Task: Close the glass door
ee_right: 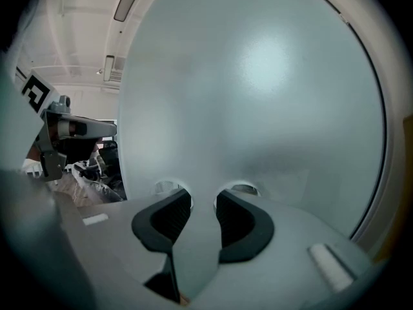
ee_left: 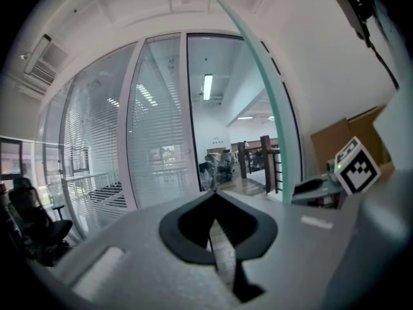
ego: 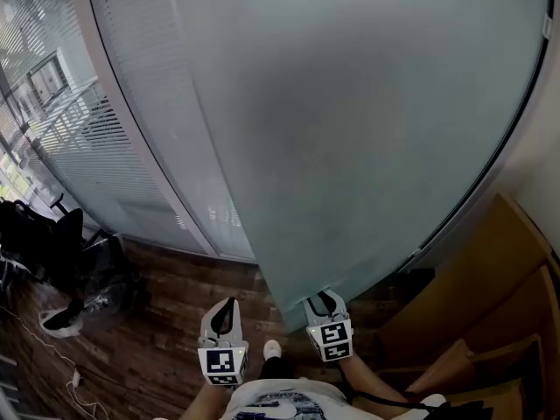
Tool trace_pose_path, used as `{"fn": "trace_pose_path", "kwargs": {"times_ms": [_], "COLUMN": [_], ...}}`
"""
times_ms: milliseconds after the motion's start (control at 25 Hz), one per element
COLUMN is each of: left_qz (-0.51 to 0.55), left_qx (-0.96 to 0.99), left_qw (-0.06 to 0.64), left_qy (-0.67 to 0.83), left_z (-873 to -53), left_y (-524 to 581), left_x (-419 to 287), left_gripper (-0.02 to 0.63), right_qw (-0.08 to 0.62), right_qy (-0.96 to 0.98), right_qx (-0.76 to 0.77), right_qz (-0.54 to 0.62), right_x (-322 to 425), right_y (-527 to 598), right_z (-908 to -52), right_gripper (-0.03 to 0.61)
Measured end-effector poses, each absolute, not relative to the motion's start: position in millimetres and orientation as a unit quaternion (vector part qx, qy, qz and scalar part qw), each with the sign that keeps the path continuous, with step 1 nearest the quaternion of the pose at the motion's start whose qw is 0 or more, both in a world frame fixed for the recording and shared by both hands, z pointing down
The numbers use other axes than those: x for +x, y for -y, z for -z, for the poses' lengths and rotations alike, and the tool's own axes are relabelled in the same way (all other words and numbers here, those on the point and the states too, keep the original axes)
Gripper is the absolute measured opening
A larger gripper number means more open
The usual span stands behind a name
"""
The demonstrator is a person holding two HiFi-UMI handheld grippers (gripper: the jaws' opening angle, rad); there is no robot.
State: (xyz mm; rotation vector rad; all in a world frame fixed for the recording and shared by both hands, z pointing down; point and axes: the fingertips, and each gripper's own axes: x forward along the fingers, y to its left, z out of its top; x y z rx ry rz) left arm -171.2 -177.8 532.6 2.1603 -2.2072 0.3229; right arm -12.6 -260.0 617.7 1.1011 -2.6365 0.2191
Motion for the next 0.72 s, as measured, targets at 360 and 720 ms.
{"fn": "trace_pose_path", "kwargs": {"times_ms": [360, 720], "left_qz": [-0.096, -0.084], "left_qx": [0.714, 0.733], "left_qw": [0.034, 0.031], "left_qy": [0.693, 0.675], "left_z": [-530, -529], "left_y": [223, 260], "left_x": [-194, -228], "left_gripper": [0.003, 0.003], "right_qw": [0.146, 0.154], "right_qy": [0.896, 0.882], "right_qx": [0.412, 0.438], "right_qz": [-0.076, -0.083], "right_x": [-28, -49], "right_y": [292, 325], "right_z": [-620, -624], "right_gripper": [0.124, 0.124]}}
